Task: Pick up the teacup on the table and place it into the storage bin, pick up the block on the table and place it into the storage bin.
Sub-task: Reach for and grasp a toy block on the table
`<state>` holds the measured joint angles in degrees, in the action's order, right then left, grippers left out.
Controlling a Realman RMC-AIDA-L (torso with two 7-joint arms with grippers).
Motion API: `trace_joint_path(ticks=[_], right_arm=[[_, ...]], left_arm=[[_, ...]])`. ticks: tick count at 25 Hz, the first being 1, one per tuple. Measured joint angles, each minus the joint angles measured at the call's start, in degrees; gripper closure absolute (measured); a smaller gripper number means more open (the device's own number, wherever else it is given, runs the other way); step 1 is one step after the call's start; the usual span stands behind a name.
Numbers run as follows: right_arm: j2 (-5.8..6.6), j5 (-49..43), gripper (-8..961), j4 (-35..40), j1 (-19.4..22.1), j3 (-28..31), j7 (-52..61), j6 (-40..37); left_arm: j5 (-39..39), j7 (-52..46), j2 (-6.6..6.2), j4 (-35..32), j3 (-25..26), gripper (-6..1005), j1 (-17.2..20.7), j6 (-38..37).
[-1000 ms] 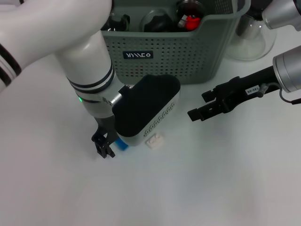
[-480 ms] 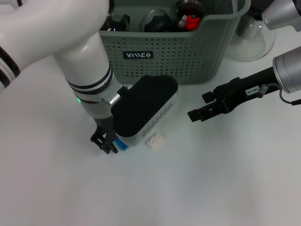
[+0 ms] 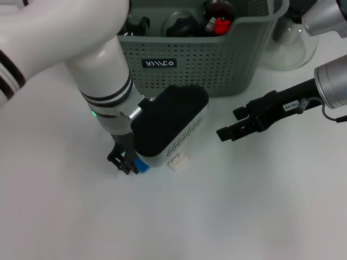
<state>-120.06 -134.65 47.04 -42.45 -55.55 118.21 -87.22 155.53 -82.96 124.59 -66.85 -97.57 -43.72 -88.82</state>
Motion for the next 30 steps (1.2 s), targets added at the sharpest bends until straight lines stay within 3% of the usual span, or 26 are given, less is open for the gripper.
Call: trace_joint_path(ticks=[30], right_arm=[[-0.09, 0.0, 8, -0.81, 0.35, -0.99, -0.34, 1.53]], left_arm=[[-0.01, -0.54, 0.13, 3.73, -0.53, 527, -2.03, 1.53]])
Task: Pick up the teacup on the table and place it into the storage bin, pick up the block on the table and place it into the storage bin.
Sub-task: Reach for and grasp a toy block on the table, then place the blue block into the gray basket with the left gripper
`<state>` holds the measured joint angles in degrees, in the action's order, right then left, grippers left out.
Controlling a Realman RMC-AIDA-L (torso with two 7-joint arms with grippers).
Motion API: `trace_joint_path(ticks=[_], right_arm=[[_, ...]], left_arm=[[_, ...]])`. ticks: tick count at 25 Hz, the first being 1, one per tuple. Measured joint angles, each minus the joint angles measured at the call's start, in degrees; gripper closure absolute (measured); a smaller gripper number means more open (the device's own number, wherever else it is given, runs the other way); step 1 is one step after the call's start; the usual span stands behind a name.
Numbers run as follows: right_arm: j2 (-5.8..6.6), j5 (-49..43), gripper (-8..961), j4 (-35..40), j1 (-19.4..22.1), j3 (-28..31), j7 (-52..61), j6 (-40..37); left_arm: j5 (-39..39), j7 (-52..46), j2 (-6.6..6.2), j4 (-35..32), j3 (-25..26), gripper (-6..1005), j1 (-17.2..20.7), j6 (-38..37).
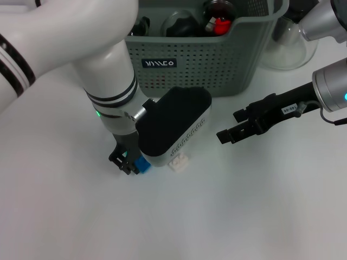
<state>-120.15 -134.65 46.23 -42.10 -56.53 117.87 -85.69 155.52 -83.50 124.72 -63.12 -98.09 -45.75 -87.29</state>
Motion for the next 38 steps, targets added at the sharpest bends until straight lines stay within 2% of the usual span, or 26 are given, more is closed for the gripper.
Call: trace_joint_path(ticks=[18, 29, 38], right_arm=[[0.0, 0.0, 8, -0.01, 0.0, -0.22, 0.11, 0.19], [0.0, 0.0, 9, -0.01, 0.0, -0.25, 0.16, 0.36], [0.09, 0.0, 9, 0.0, 0.0, -0.24, 0.23, 0.35]], left_arm=[[-0.14, -0.18, 0.0, 1.0, -0.08, 532, -0.61, 0.11], [-0.13, -0.18, 0.0, 0.99, -0.08, 602, -0.65, 0.65], [-0.14, -1.3, 0.0, -0.52, 0.52, 612, -0.27, -0.93]])
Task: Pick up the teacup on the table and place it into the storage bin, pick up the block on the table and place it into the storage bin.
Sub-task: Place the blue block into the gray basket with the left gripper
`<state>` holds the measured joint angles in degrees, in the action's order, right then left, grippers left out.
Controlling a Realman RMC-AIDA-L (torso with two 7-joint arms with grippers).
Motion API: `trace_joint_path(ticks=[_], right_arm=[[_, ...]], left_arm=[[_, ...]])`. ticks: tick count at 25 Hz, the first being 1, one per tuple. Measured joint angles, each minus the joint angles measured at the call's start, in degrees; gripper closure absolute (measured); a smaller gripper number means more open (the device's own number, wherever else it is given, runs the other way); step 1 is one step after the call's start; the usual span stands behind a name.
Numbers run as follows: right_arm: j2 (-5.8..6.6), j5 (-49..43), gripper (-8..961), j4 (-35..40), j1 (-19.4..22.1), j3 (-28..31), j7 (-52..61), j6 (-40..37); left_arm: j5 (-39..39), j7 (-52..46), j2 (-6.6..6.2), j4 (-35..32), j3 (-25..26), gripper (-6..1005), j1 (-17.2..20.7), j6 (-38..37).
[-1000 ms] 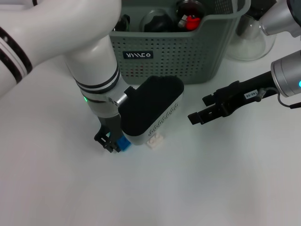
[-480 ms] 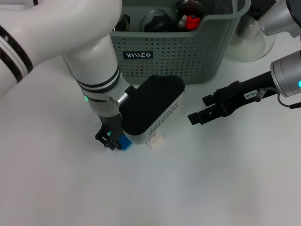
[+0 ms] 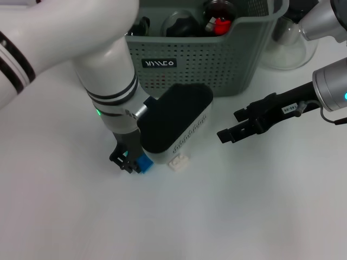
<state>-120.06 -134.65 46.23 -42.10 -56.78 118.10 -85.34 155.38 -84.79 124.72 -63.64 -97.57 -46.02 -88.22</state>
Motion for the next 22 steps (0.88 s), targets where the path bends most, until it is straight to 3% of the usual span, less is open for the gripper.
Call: trace_joint_path(ticks=[4, 7, 13, 15, 18, 22], right_arm=[[0.16, 0.0, 9, 0.0, 0.0, 0.0, 0.03, 0.0], [0.23, 0.0, 9, 0.0, 0.04, 0.0, 0.01, -0.01], [0.52, 0.0, 8, 0.31, 0.43, 0.01, -0.45, -0.64], [0.6, 0.0, 8, 0.42, 0.37, 0.0, -0.44, -1.32], [0.62, 0.0, 8, 0.54, 0.17, 0.0, -0.5, -1.8], [0.71, 0.0, 8, 0.57, 0.17, -0.02, -0.59, -1.94]], left_arm=[[-0.9, -1.14, -0.1, -3.21, 3.6, 611, 1.16, -3.12], [-2.7, -2.02, -0.15, -6.44, 9.68, 607, 2.6, -6.37], [-11.88, -3.22, -0.4, -11.66, 30.28, 600, 5.36, -14.42], [-15.64, -4.98, -0.59, -13.58, 39.76, 597, 5.13, -18.19], [-20.32, -9.43, -0.95, -15.8, 49.67, 593, 4.25, -20.0], [-25.13, -19.89, -2.18, -18.22, 55.18, 588, 2.99, -15.54]])
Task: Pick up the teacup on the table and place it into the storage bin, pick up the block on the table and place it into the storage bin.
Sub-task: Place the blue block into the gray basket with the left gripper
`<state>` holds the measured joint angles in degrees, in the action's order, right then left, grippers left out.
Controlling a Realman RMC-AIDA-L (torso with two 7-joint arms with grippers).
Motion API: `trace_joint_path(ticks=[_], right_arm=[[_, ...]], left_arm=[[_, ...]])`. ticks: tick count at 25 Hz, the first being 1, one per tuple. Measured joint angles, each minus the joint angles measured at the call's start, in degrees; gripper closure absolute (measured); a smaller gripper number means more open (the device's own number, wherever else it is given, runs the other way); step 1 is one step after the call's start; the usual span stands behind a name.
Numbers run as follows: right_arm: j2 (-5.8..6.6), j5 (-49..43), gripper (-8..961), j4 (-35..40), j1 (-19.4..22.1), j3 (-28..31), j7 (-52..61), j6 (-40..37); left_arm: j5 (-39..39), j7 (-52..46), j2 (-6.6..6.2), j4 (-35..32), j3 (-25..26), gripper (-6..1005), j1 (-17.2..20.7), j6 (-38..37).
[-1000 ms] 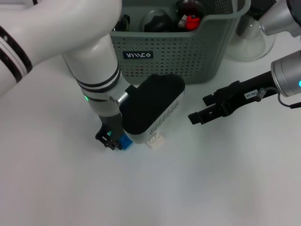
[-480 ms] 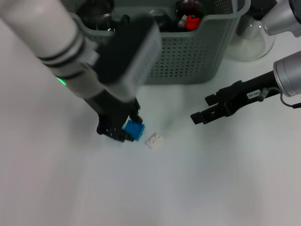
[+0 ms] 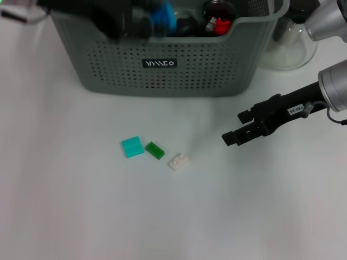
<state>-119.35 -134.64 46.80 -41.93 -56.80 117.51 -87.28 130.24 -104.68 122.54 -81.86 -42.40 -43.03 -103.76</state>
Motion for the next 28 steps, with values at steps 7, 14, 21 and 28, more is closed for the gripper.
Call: trace_joint_path(ticks=[7, 14, 21, 28], right_arm=[[0.61, 0.0, 9, 0.05, 0.37, -0.07, -0.11, -0.36], [1.29, 0.0, 8, 0.05, 0.1, -0.23, -0.72, -0.86], [1.51, 0.0, 8, 0.57, -0.17, -0.93, -0.95, -1.03], [1.49, -0.01, 8, 0.75, -0.24, -1.92, -1.13, -1.01]], left_arm=[[3.93, -14.7, -1.88, 2.05, -3.7, 579, -3.31, 17.7], [16.15, -25.18, -3.47, 12.18, -9.32, 570, -8.16, 32.36], [29.2, -32.65, -3.34, 23.59, -10.23, 561, -13.89, 40.79], [31.76, -35.11, -3.15, 29.03, -10.5, 552, -16.14, 42.96]])
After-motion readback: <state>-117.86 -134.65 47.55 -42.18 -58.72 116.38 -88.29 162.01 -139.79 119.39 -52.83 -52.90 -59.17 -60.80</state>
